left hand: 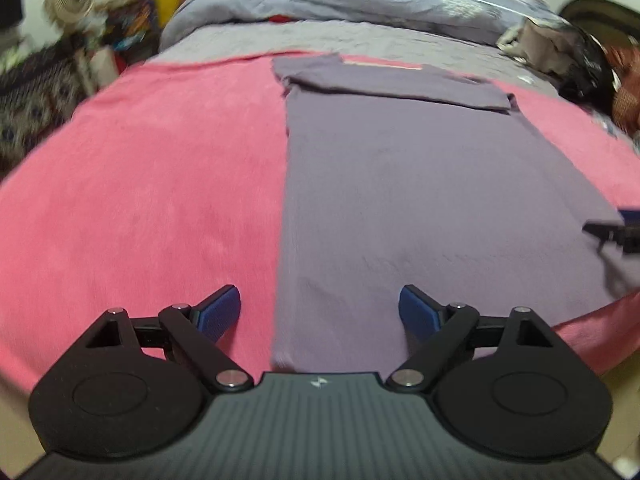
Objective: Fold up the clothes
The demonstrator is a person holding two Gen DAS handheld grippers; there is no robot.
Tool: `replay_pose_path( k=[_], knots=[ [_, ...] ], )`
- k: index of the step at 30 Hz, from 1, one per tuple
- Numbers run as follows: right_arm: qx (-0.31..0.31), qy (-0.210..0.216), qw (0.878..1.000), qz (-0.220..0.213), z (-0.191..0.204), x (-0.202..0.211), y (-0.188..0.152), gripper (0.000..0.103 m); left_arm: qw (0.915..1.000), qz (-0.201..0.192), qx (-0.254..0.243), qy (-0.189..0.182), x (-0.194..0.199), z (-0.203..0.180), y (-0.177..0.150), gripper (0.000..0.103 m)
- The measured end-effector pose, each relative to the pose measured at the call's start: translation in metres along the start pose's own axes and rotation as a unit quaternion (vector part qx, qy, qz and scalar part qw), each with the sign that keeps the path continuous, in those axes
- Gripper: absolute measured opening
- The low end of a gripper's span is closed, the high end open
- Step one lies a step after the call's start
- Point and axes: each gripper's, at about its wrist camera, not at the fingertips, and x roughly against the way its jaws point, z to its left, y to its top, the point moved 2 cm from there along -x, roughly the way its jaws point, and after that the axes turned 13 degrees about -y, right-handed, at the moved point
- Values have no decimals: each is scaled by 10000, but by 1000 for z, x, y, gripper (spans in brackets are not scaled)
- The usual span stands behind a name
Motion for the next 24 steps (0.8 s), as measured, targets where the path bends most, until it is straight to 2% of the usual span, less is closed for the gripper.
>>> replay_pose_path(
  k=[2, 4, 7, 10, 14, 24],
  knots=[
    [-184, -2, 9998, -105, -1, 3, -9, 102, 9999, -3, -100, 96, -2, -5, -6, 96],
    [-391, 46, 9990, -201, -5, 4, -17, 102, 9992, -157, -297, 221, -5, -12, -16, 100],
    [-386, 69, 9985, -380, -6, 10, -26, 103, 9980, -457, -352, 244, -4, -12, -27, 101],
    [-105, 147, 9985, -525, -6, 17, -39, 103, 9986, -458, -257, 104, -4, -7, -26, 102],
    [-116, 333, 9963, -778, -13, 23, -53, 103, 9980, -502, -331, 188, -6, -10, -27, 103],
    [-111, 316, 9943, -1012, -14, 25, -59, 103, 9977, -564, -348, 154, -6, -10, -29, 103]
  ],
)
